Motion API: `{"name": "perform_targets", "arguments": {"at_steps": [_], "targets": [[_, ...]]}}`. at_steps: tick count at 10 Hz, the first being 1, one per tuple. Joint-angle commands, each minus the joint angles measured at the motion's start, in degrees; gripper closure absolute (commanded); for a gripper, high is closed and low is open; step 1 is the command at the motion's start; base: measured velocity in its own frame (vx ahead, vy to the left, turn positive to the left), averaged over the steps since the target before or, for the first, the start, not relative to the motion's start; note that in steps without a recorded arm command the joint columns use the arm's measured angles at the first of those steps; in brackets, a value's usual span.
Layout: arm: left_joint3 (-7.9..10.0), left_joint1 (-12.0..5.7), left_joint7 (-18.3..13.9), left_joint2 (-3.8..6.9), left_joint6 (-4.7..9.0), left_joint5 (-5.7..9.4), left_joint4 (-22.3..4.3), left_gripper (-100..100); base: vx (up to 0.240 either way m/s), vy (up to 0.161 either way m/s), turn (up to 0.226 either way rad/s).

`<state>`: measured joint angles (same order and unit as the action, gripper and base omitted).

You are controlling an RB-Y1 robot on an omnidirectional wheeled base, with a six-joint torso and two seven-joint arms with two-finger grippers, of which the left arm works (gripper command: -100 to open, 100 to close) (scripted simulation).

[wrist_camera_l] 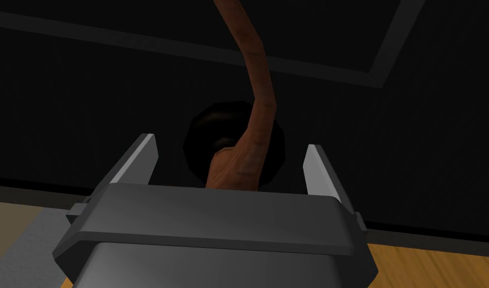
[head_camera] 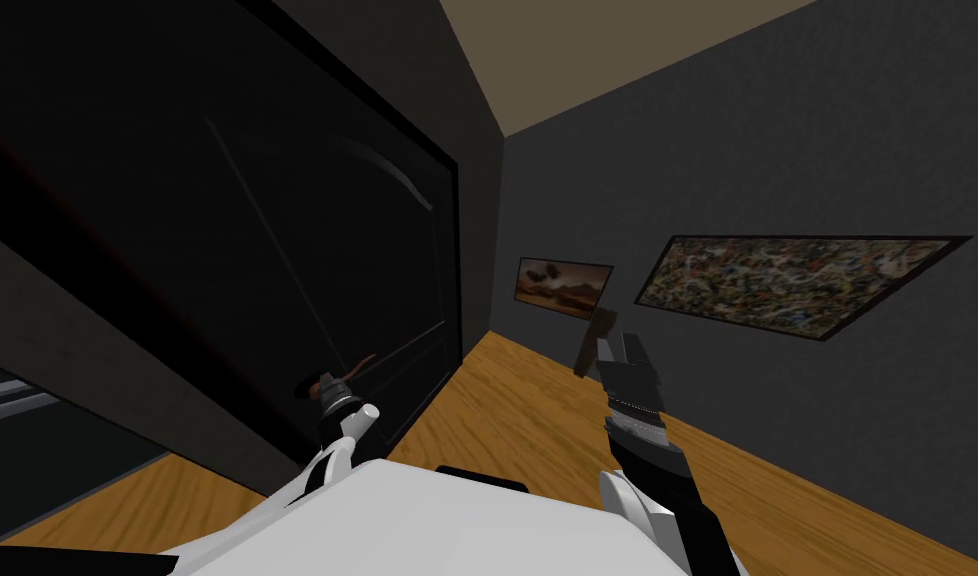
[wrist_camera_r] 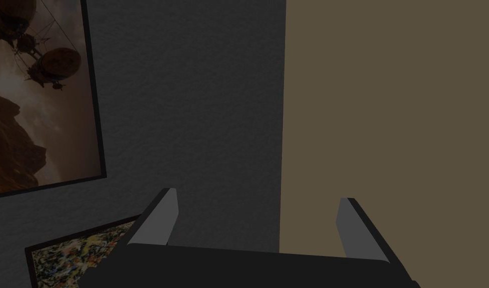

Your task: Push the door open

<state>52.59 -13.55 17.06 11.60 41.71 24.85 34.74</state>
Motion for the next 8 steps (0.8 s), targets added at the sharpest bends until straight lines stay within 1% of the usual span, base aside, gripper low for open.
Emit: {"name": "perform_targets", "arguments": {"at_steps": [1, 2, 5, 7, 8], "targets": [[0.0, 0.0, 0.0, 0.0, 0.0, 0.0, 0.0, -100, 0.046, 0.101, -0.013], [0.0, 0.0, 0.0, 0.0, 0.0, 0.0, 0.0, 100, -0.004, -0.011, 0.005], [0.0, 0.0, 0.0, 0.0, 0.0, 0.0, 0.0, 100, -0.011, -0.032, -0.001], [0.0, 0.0, 0.0, 0.0, 0.0, 0.0, 0.0, 100, -0.001, -0.005, -0.001], [1.75, -0.46, 1.5, -0.66, 0.9, 0.79, 0.4, 100, 0.034, -0.104, -0.028]]}}
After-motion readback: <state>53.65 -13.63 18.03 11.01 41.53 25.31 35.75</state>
